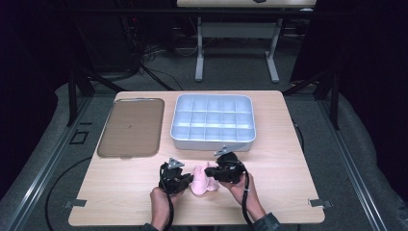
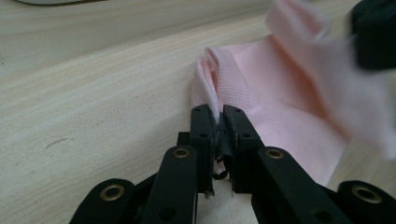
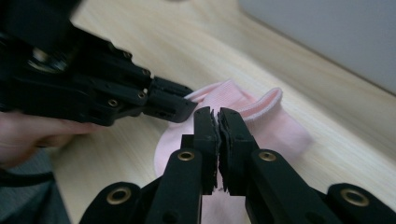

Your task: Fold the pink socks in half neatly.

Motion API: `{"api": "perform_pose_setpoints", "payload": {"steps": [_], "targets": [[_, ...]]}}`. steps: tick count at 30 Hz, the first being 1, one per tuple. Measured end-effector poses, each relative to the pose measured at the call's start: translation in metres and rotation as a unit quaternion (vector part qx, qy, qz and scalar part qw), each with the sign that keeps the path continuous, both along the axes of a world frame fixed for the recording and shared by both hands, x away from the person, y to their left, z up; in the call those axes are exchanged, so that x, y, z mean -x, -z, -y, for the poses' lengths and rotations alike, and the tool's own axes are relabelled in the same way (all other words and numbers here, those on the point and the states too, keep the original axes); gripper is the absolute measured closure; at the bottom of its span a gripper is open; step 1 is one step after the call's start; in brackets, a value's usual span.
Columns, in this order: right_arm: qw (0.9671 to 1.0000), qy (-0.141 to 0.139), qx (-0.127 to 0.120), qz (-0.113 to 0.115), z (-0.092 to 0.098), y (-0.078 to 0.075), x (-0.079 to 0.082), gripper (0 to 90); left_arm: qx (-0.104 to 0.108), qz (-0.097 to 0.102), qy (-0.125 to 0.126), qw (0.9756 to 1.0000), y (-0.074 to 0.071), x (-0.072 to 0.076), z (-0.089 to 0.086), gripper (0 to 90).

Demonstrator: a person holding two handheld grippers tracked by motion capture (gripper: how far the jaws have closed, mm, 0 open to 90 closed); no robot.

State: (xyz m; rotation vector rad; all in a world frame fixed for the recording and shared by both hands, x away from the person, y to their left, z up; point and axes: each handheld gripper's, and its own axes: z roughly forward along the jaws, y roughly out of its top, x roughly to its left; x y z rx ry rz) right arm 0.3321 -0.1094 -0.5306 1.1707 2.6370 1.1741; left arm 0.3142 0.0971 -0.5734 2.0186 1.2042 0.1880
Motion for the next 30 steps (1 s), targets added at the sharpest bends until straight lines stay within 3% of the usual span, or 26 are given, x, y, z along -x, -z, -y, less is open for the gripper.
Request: {"api": "perform_pose_setpoints", "payload": {"steps": [2, 3, 4, 5, 10, 12, 16, 18, 20, 24, 27, 30], "targets": [[0.9997, -0.015, 0.019, -0.01, -0.009, 0.013, -0.003, 82.2, 0.0, 0.002, 0.001, 1.0, -0.001, 0.0, 0.0, 81.0], [0.9995, -0.018, 0.023, -0.015, -0.011, 0.018, -0.004, 73.4, 0.002, 0.003, 0.001, 1.0, -0.003, 0.001, -0.002, 78.7], [0.9993, -0.024, 0.013, -0.026, -0.008, 0.021, -0.006, 64.2, 0.004, 0.003, -0.001, 1.0, -0.004, 0.002, -0.003, 74.7], [0.9994, -0.021, -0.004, -0.027, -0.005, 0.02, -0.005, 64.1, 0.007, 0.004, -0.001, 1.0, -0.005, 0.003, -0.006, 72.1], [0.9977, -0.007, -0.063, 0.026, 0.024, -0.006, 0.004, 61.4, 0.011, 0.012, 0.002, 0.9999, -0.012, 0.004, -0.014, 67.2], [0.999, 0.004, -0.034, 0.03, 0.026, -0.008, 0.001, 59.9, 0.007, 0.006, 0.005, 0.9999, -0.01, 0.001, -0.014, 67.6], [0.9989, -0.004, 0.045, 0.014, 0.005, 0.013, -0.004, 47.2, 0.002, -0.004, 0.013, 0.9999, -0.005, -0.001, -0.009, 73.5], [0.9967, -0.005, 0.076, 0.027, -0.007, 0.025, -0.003, 49.5, 0.0, -0.007, 0.014, 0.9999, -0.002, -0.001, -0.007, 76.8], [0.9951, -0.009, 0.093, 0.031, -0.012, 0.031, -0.003, 56.8, -0.004, -0.008, 0.019, 0.9998, 0.001, -0.001, -0.005, 79.4], [0.9939, -0.01, 0.099, 0.048, -0.013, 0.032, -0.002, 77.4, -0.003, -0.007, 0.022, 0.9997, 0.001, -0.001, -0.006, 81.8], [0.9927, -0.015, 0.104, 0.058, -0.013, 0.032, 0.001, 85.1, 0.001, -0.007, 0.02, 0.9998, 0.002, -0.001, -0.006, 82.4], [0.994, -0.011, 0.093, 0.057, -0.01, 0.03, 0.002, 87.6, 0.004, -0.007, 0.019, 0.9998, 0.003, -0.001, -0.007, 82.5]]}}
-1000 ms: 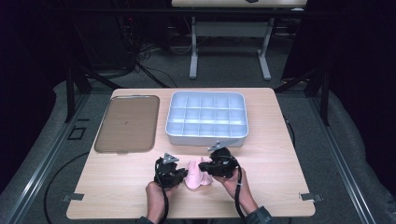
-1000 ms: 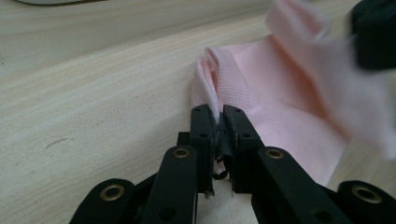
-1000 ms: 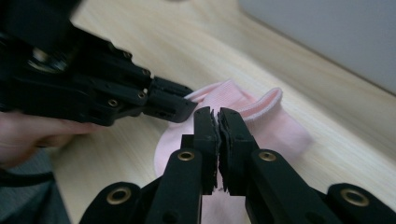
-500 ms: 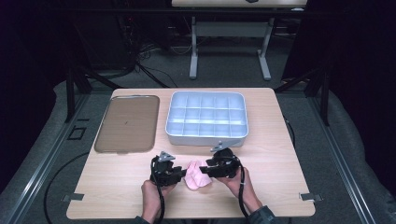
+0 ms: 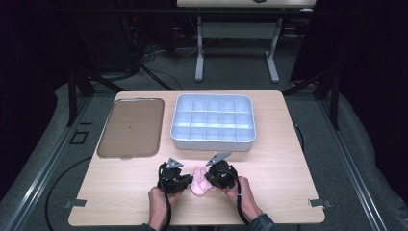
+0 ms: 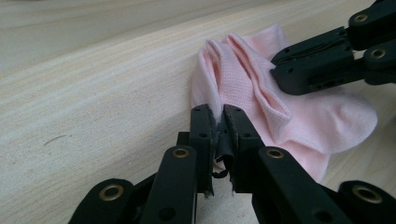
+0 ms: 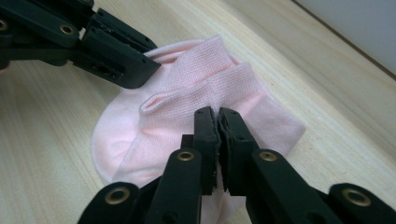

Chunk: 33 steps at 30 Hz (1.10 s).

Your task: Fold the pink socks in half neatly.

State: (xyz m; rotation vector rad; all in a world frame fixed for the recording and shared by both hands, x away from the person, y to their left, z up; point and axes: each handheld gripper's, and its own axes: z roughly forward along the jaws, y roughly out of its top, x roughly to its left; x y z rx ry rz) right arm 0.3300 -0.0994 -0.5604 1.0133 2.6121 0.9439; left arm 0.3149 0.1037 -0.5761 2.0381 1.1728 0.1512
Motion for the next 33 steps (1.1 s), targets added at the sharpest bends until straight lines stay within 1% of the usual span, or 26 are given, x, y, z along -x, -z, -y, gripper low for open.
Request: {"api": "perform_pose_setpoints", "payload": {"steps": [1, 2, 7, 8, 10, 13, 14, 16, 18, 24, 26, 30, 33], "targets": [[1.0, -0.002, -0.005, 0.003, 0.001, -0.001, 0.0, 88.1, 0.0, 0.0, 0.0, 1.0, 0.0, 0.0, 0.0, 82.5], [1.0, 0.002, -0.008, 0.003, 0.002, -0.003, 0.001, 88.4, -0.001, 0.0, 0.001, 1.0, 0.0, 0.0, 0.0, 82.5], [0.9993, -0.001, -0.037, 0.004, 0.009, -0.011, 0.003, 89.3, 0.003, -0.001, 0.0, 1.0, 0.0, -0.001, -0.001, 82.6], [0.9988, 0.001, -0.048, 0.004, 0.01, -0.013, 0.004, 89.3, 0.006, -0.002, -0.002, 1.0, 0.001, -0.001, -0.001, 82.5], [0.9975, -0.006, -0.071, 0.002, 0.012, -0.018, 0.004, 89.3, 0.01, -0.002, -0.002, 0.9999, 0.001, -0.001, -0.002, 82.5], [0.9951, -0.011, -0.098, 0.003, 0.013, -0.023, 0.003, 89.4, 0.013, 0.0, -0.001, 0.9999, 0.002, -0.001, -0.003, 82.5], [0.9944, -0.013, -0.104, 0.005, 0.012, -0.024, 0.002, 89.4, 0.017, -0.001, -0.003, 0.9999, 0.003, -0.001, -0.002, 82.5], [0.9938, -0.016, -0.11, 0.002, 0.01, -0.024, 0.001, 89.4, 0.018, -0.001, -0.002, 0.9998, 0.003, -0.001, -0.002, 82.5], [0.994, -0.023, -0.107, -0.005, 0.006, -0.019, -0.002, 89.4, 0.018, -0.001, -0.001, 0.9998, 0.003, -0.001, -0.002, 82.5], [0.9968, -0.034, -0.068, -0.022, -0.008, -0.002, -0.006, 89.2, 0.028, -0.003, 0.001, 0.9996, 0.004, -0.002, -0.005, 82.5], [0.9972, -0.035, -0.061, -0.024, -0.009, 0.001, -0.008, 89.0, 0.032, -0.005, 0.001, 0.9995, 0.004, -0.002, -0.005, 82.3], [0.9967, -0.031, -0.069, -0.028, -0.009, 0.005, -0.01, 88.6, 0.038, -0.008, 0.007, 0.9992, 0.005, -0.004, -0.007, 81.4], [0.9972, -0.033, -0.061, -0.028, -0.009, 0.006, -0.009, 87.9, 0.042, -0.01, 0.009, 0.999, 0.003, -0.003, -0.01, 77.9]]}}
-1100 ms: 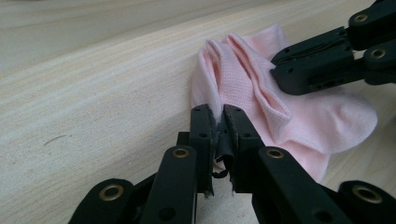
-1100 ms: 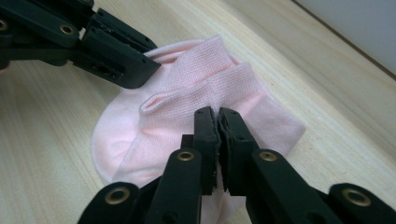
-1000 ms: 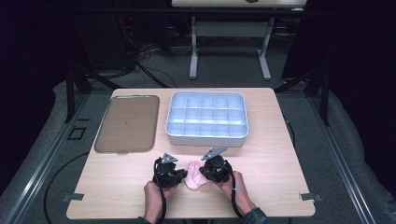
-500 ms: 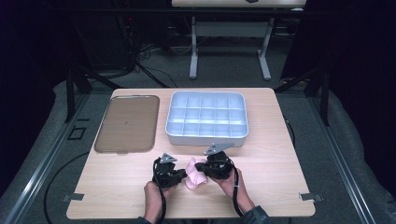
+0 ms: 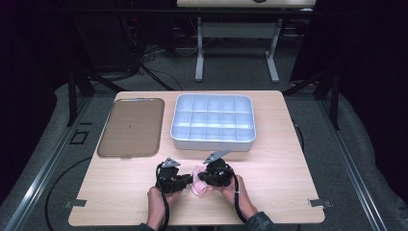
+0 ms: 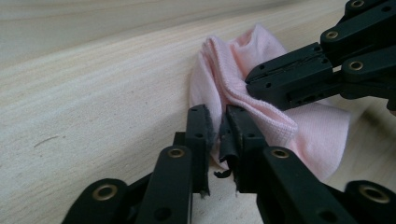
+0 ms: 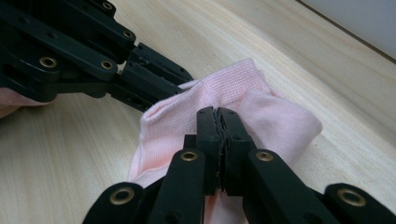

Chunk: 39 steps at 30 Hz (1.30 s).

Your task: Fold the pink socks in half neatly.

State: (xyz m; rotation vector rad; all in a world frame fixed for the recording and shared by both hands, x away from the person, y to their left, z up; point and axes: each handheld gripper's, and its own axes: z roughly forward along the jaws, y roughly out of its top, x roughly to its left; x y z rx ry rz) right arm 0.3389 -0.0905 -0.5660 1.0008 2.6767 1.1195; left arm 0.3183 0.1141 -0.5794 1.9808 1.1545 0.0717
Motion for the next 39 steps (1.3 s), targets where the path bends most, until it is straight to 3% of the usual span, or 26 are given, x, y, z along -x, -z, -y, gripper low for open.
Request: {"api": "perform_pose_setpoints", "payload": {"steps": [4, 6, 9, 13, 17, 19, 26, 31, 36, 39], "targets": [[0.9999, 0.002, 0.012, 0.006, -0.001, -0.001, 0.001, 82.8, -0.002, 0.006, -0.004, 1.0, -0.004, 0.003, -0.006, 74.3], [0.9997, 0.003, 0.022, 0.008, -0.001, -0.002, 0.002, 71.3, -0.006, 0.003, -0.001, 1.0, -0.004, 0.003, -0.007, 74.6], [0.9998, 0.001, 0.013, 0.017, 0.001, -0.005, 0.004, 63.0, -0.007, 0.003, 0.003, 1.0, -0.001, 0.002, -0.006, 77.8], [0.9985, -0.003, 0.052, 0.017, -0.003, -0.004, 0.003, 67.7, -0.008, 0.002, 0.007, 0.9999, 0.002, 0.002, -0.001, 82.4], [0.9986, -0.003, 0.048, 0.021, -0.004, -0.003, 0.001, 84.2, -0.002, 0.001, 0.008, 1.0, 0.003, 0.001, -0.004, 84.0], [0.9991, -0.002, 0.034, 0.025, -0.002, -0.005, 0.001, 86.8, 0.0, 0.0, 0.006, 1.0, 0.004, 0.001, -0.004, 84.4], [0.9988, -0.007, 0.013, 0.046, -0.004, -0.014, 0.005, 88.2, 0.001, 0.0, 0.009, 1.0, 0.005, 0.0, -0.003, 84.5], [0.9986, -0.001, 0.043, 0.03, -0.012, -0.003, 0.0, 85.8, 0.005, 0.0, 0.004, 1.0, 0.003, 0.001, -0.006, 83.2], [0.9986, 0.0, 0.043, 0.03, -0.012, -0.001, 0.001, 84.9, 0.026, 0.03, -0.01, 0.9992, -0.018, 0.008, -0.017, 80.2], [0.9988, -0.001, 0.04, 0.028, -0.012, -0.001, 0.0, 84.4, 0.024, 0.037, 0.003, 0.999, -0.026, 0.008, -0.012, 79.2]]}}
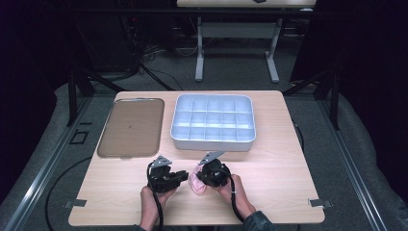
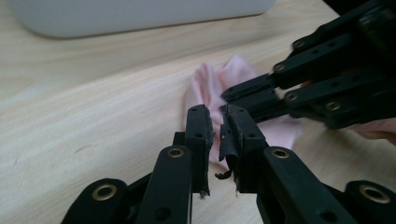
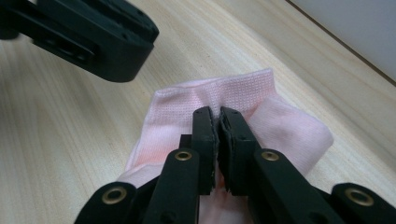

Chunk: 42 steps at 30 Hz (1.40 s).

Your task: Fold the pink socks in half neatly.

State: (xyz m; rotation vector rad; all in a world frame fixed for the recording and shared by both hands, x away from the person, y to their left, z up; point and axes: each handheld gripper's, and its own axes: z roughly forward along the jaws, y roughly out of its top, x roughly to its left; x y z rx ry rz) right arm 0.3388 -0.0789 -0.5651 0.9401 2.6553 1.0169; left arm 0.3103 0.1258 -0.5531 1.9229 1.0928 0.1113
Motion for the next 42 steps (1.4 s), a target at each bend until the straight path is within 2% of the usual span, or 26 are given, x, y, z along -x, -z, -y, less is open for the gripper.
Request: {"api": "perform_pose_setpoints", "payload": {"steps": [3, 5, 9, 12, 14, 20, 23, 27, 29, 32, 34, 36, 37, 38, 39, 40, 42], "targets": [[1.0, -0.003, 0.0, -0.002, 0.0, 0.0, 0.0, 84.3, -0.025, -0.007, 0.006, 0.9996, 0.007, -0.005, 0.011, 80.6], [1.0, -0.003, -0.004, -0.003, 0.001, 0.0, -0.001, 83.8, -0.049, -0.011, 0.009, 0.9987, 0.014, -0.008, 0.015, 81.2], [0.9999, -0.006, -0.014, -0.005, 0.003, 0.0, 0.0, 80.7, -0.064, -0.012, 0.006, 0.9979, 0.019, -0.009, 0.017, 81.9], [0.9998, -0.014, -0.011, -0.007, 0.004, -0.002, 0.0, 72.0, -0.077, -0.01, 0.001, 0.997, 0.02, -0.008, 0.021, 82.7], [0.9999, -0.009, -0.005, 0.004, 0.006, -0.005, 0.003, 67.4, -0.088, -0.013, -0.001, 0.996, 0.022, -0.008, 0.024, 83.2], [0.9994, 0.008, 0.017, 0.028, 0.019, -0.01, 0.014, 62.0, -0.088, -0.008, -0.003, 0.9961, 0.022, -0.007, 0.026, 83.3], [0.9995, 0.009, 0.026, 0.016, 0.021, -0.005, 0.012, 60.6, -0.09, -0.008, -0.001, 0.9959, 0.022, -0.007, 0.027, 83.2], [0.9997, 0.004, 0.021, 0.011, 0.022, -0.002, 0.01, 57.5, -0.095, -0.007, -0.001, 0.9954, 0.019, -0.007, 0.026, 82.8], [0.9997, 0.004, 0.018, 0.014, 0.022, -0.001, 0.01, 57.3, -0.091, 0.005, -0.003, 0.9958, 0.012, -0.005, 0.025, 82.1], [0.9998, 0.003, 0.013, 0.012, 0.024, 0.0, 0.009, 57.3, -0.068, 0.021, 0.019, 0.9972, -0.003, -0.005, 0.027, 80.9], [0.9998, -0.003, 0.013, 0.013, 0.024, 0.0, 0.008, 57.1, -0.059, 0.021, 0.04, 0.9972, -0.006, -0.009, 0.032, 80.3], [0.9997, -0.01, 0.015, 0.014, 0.024, 0.0, 0.007, 56.9, -0.067, 0.018, 0.05, 0.9963, -0.003, -0.016, 0.037, 80.3], [0.9997, -0.013, 0.014, 0.015, 0.024, 0.0, 0.007, 56.6, -0.069, 0.009, 0.057, 0.996, 0.0, -0.02, 0.039, 80.5], [0.9995, -0.021, 0.012, 0.018, 0.025, 0.001, 0.006, 56.3, -0.087, 0.006, 0.055, 0.9946, 0.004, -0.023, 0.041, 81.9], [0.9993, -0.03, 0.012, 0.021, 0.026, 0.001, 0.006, 56.0, -0.095, 0.005, 0.055, 0.9939, 0.008, -0.025, 0.042, 83.1], [0.9992, -0.034, 0.01, 0.02, 0.027, 0.002, 0.005, 55.4, -0.099, 0.004, 0.056, 0.9935, 0.01, -0.026, 0.042, 84.0], [0.9991, -0.037, 0.004, 0.019, 0.028, 0.002, 0.004, 53.6, -0.097, 0.006, 0.049, 0.9941, 0.013, -0.025, 0.041, 85.0]]}}
